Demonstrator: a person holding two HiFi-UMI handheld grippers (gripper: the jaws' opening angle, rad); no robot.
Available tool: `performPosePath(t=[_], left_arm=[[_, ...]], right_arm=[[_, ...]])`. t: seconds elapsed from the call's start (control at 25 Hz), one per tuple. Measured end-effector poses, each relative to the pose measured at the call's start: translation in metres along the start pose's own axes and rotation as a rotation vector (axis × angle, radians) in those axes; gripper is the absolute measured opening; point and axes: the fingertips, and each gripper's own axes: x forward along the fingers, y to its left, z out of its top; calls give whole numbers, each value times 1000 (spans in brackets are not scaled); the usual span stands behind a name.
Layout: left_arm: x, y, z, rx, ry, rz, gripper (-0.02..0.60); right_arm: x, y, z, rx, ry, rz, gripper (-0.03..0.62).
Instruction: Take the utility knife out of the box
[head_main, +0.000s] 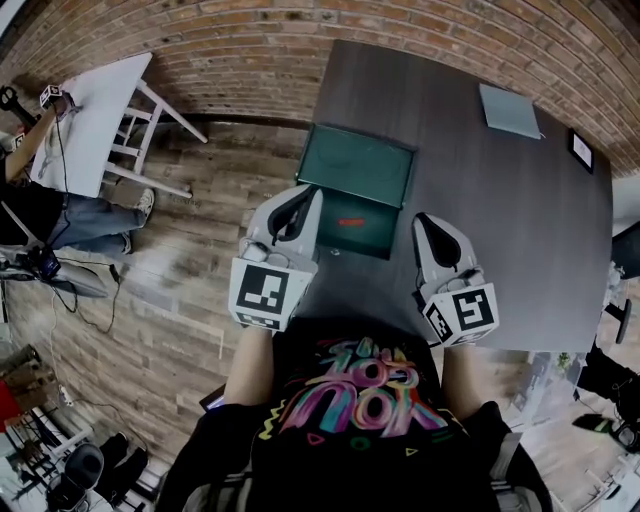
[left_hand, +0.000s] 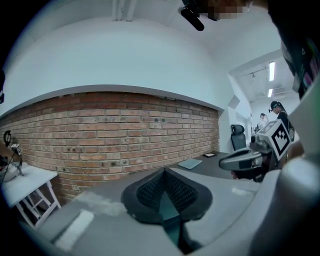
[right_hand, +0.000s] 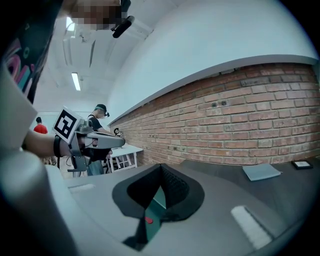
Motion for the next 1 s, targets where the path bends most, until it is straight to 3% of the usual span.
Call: performPosePath(t=[0.12,0.64,1.0], left_arm=[[4,0,-6,24,11,-27,0],[30,-13,-25,2,66,-95,5],[44,-42,-65,86,202,-248,95]], right_arm=[[-3,1,-3,3,2,-16,0],[-11,-15,-7,9,13,-59,0],[-11,-24,-14,30,22,-64,0]])
